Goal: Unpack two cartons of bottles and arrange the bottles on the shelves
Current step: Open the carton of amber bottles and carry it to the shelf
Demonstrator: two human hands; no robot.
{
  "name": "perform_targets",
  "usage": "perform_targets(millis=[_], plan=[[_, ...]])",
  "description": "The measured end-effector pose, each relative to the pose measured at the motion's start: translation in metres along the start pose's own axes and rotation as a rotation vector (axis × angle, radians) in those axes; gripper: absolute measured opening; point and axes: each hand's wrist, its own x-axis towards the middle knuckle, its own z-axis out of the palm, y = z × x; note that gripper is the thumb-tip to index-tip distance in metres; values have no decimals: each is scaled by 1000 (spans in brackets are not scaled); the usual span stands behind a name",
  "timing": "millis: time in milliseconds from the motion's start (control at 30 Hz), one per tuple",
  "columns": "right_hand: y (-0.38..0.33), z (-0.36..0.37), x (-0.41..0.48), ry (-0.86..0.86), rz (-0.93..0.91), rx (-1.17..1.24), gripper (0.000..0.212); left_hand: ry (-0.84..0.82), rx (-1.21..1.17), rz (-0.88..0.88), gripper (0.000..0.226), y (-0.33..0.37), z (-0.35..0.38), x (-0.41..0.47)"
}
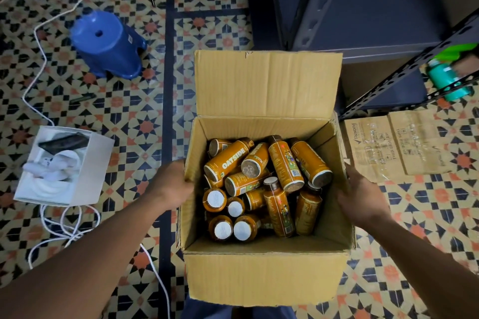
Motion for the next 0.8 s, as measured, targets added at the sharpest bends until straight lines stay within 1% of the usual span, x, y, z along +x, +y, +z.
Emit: perform_targets(millis=[133,333,467,600,800], plan=[[-22,-9,-30,-32,-12,20,62,-13,17,-22,24,-14,-22,-28],[-66,-21,-74,-79,-33,-27,50,26,0,-112,14,-37,-60,-81],[-106,-22,-99,-102,-87,-28,52,5,-20,-145,20,-70,-88,-109],[-155,-21,-118,-134,-118,-52,56,20,-52,-191,18,-107,-121,-131],[-233,-22,-147,-153,-142,-42,53,43,-37,-174,17,-142,-197,-157]])
